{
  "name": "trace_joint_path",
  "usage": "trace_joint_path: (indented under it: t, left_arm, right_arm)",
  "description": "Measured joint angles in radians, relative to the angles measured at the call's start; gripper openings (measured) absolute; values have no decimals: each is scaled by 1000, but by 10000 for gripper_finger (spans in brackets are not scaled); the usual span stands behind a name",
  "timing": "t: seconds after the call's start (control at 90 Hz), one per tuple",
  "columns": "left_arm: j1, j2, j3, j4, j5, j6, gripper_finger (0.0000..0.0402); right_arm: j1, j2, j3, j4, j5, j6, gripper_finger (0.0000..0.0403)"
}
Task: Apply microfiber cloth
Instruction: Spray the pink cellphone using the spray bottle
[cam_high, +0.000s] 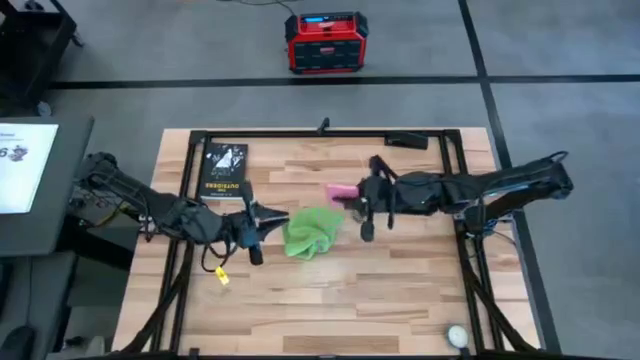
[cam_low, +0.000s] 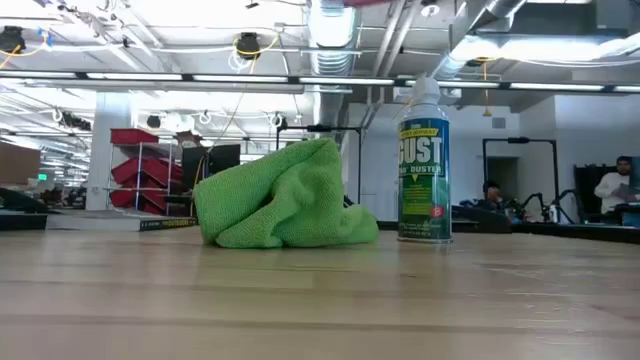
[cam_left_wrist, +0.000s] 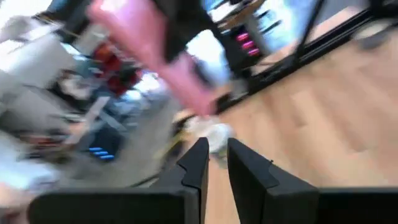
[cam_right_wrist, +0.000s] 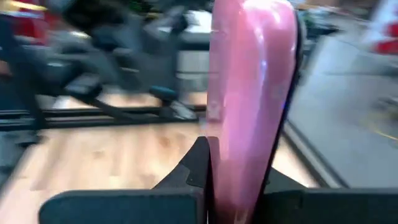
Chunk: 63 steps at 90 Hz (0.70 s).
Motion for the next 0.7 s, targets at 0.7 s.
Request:
trace_joint_path:
  t: [0.7]
  left_arm:
    - [106,2,-448,594,152,-337,36]
  right_arm:
    - [424,-31,-295,-96,710,554,12]
